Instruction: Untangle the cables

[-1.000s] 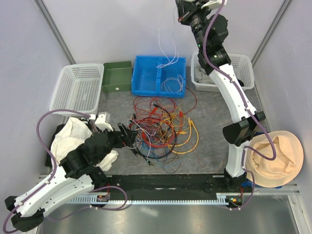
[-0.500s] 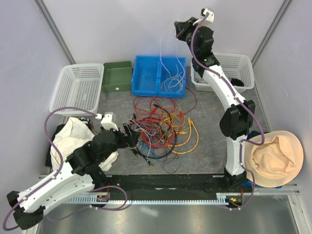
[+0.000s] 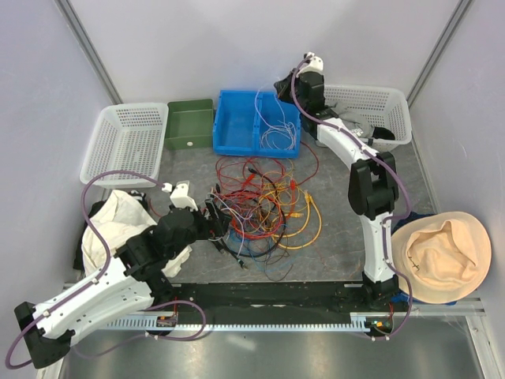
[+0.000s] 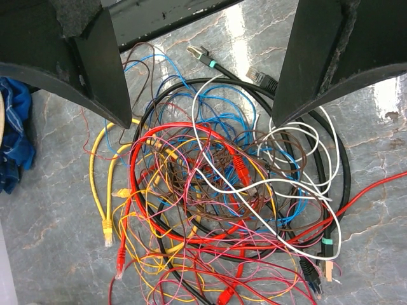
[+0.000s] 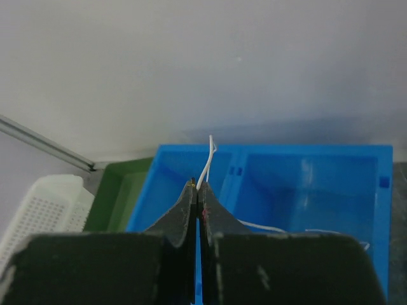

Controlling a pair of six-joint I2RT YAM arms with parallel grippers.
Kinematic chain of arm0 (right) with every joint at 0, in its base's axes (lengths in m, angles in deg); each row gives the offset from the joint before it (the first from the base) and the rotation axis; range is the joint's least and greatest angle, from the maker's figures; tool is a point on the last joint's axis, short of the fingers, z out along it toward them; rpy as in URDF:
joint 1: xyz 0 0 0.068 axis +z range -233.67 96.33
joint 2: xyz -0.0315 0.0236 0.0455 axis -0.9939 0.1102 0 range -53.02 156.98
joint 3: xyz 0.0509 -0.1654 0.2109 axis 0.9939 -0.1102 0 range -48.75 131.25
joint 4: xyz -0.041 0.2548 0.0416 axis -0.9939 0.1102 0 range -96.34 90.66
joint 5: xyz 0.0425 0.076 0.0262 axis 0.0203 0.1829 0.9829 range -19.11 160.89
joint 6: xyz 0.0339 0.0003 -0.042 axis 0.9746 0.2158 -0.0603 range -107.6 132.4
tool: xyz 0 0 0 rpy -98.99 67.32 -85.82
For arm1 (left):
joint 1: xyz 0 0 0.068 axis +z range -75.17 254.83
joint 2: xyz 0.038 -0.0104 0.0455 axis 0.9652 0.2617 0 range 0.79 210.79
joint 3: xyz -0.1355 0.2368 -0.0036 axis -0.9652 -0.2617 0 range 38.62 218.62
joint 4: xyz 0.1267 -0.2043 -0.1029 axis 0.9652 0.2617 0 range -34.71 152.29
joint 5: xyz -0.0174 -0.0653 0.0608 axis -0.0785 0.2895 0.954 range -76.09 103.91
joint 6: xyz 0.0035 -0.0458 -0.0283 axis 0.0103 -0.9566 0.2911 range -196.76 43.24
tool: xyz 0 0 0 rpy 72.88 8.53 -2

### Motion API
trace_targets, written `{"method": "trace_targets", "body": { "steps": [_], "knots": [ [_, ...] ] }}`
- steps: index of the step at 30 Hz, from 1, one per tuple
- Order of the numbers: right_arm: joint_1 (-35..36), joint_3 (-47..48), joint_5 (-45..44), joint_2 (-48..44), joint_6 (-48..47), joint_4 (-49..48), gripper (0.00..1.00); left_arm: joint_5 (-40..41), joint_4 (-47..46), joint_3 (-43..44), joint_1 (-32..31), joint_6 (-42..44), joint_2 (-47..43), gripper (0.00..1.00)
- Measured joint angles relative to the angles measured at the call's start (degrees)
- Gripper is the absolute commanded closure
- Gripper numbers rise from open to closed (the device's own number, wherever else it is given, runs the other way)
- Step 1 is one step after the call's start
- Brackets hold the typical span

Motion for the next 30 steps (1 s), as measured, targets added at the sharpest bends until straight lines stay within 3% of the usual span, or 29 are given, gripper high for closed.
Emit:
{"method": "trace_targets", "body": {
  "steps": [8, 18, 26, 28, 29, 30],
  "knots": [
    [-0.15, -3.04, -5.7, 0.72, -1.05, 9.01, 1.0, 0.02, -0.46, -0.04, 0.0, -1.27, -0.98, 0.04],
    [-0.22, -28.89, -10.12, -12.07, -0.79, 3.52, 1.0, -0.39, -0.79, -0.42, 0.0, -2.19, -1.25, 0.04],
    [-0.22, -24.5, -9.35, -12.85, -0.98, 2.71, 1.0, -0.46, -0.83, -0.9, 0.0, -3.41, -1.2, 0.04],
    [-0.22, -18.8, -8.33, -10.21, -1.46, 4.61, 0.85, -0.48, -0.87, -0.92, 0.0, -3.54, -0.83, 0.03],
    [-0.26, -14.4, -7.54, -8.17, -1.77, 6.95, 0.65, -0.48, -0.92, -0.92, 0.0, -3.63, -0.55, 0.02],
    [-0.33, -9.92, -6.38, -5.79, -2.12, 8.7, 0.56, -0.48, -0.96, -0.92, 0.0, -3.67, -0.24, 0.02]
  ]
}}
